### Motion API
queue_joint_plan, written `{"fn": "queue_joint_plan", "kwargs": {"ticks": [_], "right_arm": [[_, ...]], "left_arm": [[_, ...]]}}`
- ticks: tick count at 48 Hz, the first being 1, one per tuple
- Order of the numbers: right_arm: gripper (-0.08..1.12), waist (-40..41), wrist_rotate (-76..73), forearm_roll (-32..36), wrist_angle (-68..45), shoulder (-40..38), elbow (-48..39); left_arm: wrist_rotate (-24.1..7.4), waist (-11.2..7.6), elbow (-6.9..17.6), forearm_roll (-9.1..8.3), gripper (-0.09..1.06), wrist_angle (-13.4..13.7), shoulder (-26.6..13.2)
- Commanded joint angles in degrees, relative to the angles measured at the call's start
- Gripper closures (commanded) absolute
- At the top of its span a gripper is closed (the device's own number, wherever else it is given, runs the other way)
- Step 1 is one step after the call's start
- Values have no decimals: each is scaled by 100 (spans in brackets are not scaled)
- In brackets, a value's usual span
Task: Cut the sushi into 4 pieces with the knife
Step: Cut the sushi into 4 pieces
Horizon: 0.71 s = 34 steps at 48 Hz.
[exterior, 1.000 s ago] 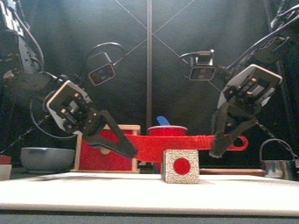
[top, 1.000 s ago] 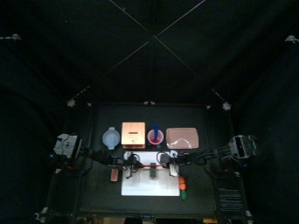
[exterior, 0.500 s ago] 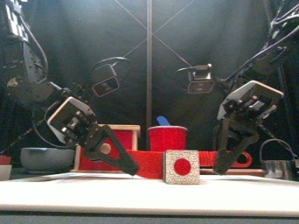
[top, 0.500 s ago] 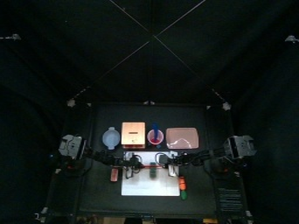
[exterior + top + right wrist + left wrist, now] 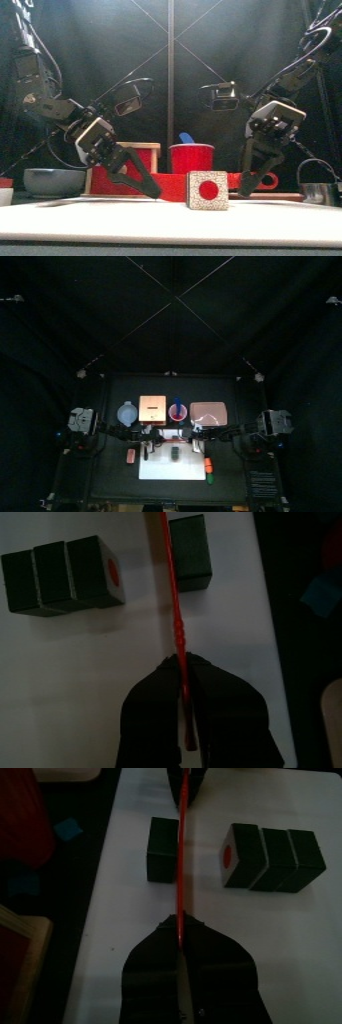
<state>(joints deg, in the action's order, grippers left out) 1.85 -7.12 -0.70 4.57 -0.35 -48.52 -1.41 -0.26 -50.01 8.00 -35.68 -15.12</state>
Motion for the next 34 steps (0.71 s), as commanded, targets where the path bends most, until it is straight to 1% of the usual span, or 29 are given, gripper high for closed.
{"fn": "queue_joint_plan", "kwargs": {"ticks": [1, 11, 23, 28, 34], "right_arm": [[97, 9, -9, 62, 0, -264, 229], [97, -35, -18, 62, 211, -519, 378], [97, -369, -18, 26, 325, -932, 457], [97, -501, -18, -18, 334, -1037, 457], [97, -677, -26, -141, 308, -1063, 475]], "left_arm": [[18, 123, 158, 9, 67, -35, 237], [18, 88, 149, 0, 67, -35, 606], [26, 18, 132, 9, 67, -35, 1090], [35, -149, 114, 18, 67, -35, 1151], [44, -387, 105, 26, 67, -35, 1116]]}}
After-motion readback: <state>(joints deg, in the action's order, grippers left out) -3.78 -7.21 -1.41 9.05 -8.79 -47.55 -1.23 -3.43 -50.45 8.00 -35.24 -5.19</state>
